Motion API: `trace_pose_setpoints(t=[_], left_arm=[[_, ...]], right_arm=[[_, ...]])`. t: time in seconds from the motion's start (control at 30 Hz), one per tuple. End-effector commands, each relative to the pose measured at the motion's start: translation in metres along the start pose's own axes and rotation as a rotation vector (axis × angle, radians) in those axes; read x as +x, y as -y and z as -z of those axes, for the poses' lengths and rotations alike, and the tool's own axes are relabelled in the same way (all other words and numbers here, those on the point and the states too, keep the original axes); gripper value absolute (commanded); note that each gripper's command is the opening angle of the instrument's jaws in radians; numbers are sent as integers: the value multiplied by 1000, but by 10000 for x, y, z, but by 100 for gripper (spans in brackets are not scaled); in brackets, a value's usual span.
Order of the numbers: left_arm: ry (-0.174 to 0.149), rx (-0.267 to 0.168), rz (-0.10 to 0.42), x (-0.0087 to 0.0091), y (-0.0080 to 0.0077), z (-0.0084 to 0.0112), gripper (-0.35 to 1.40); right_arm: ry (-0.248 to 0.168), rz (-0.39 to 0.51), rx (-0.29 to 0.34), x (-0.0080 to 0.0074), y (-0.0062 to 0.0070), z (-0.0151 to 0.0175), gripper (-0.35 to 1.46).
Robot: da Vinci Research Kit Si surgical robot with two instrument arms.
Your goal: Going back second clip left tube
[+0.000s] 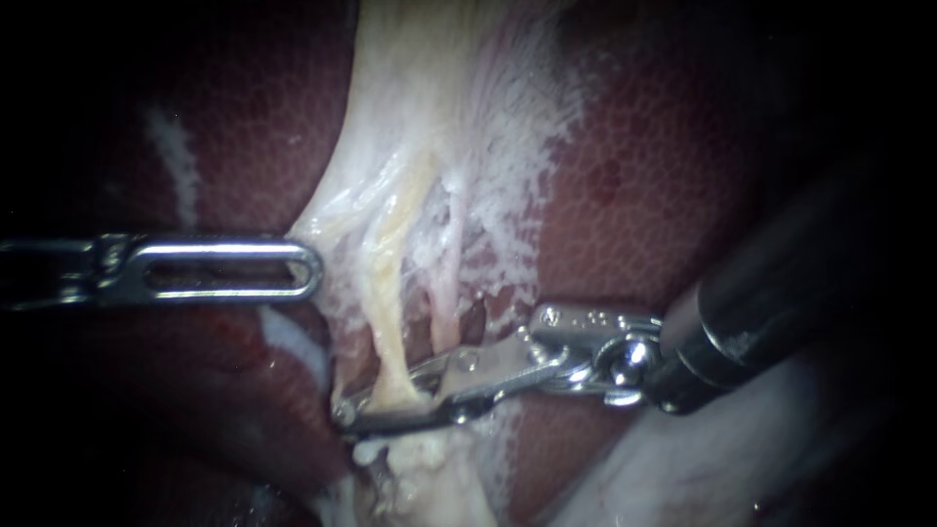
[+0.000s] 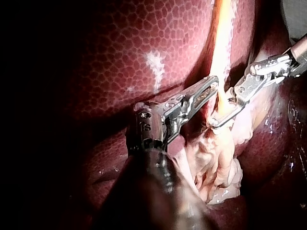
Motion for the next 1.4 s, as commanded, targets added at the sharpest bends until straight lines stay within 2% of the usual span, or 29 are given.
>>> trace_pose_setpoints(t=[0.03, 0.3, 0.37, 0.4, 0.47, 0.53, 1.0, 1.23, 1.4], left_arm=[[1, -1, 0, 1, 0, 0, -35], [1, -1, -1, 1, 0, -1, -35], [1, -1, -1, 2, 0, -1, -35], [1, -1, -1, 2, 0, -1, -35], [1, -1, -1, 2, 0, -1, -35], [1, -2, -1, 2, 0, -1, -35], [2, -2, -2, 3, 0, -2, -35], [2, -2, -2, 4, 0, -2, -35], [2, -2, -2, 4, 0, -1, -35]], right_arm=[[0, 1, 0, 0, 0, 0, -35], [0, 1, 1, 0, 1, 0, -34], [0, 0, 0, 1, 1, 0, 0], [0, 0, 0, 1, 2, -1, 11], [2, 71, 4, 2, 2, -3, 40], [1, 177, -3, 5, 2, -7, 50], [-7, 371, -35, 8, 2, -13, 60], [-6, 377, -35, 5, 4, -6, 60], [-10, 374, -48, 1, 4, 20, 60]])
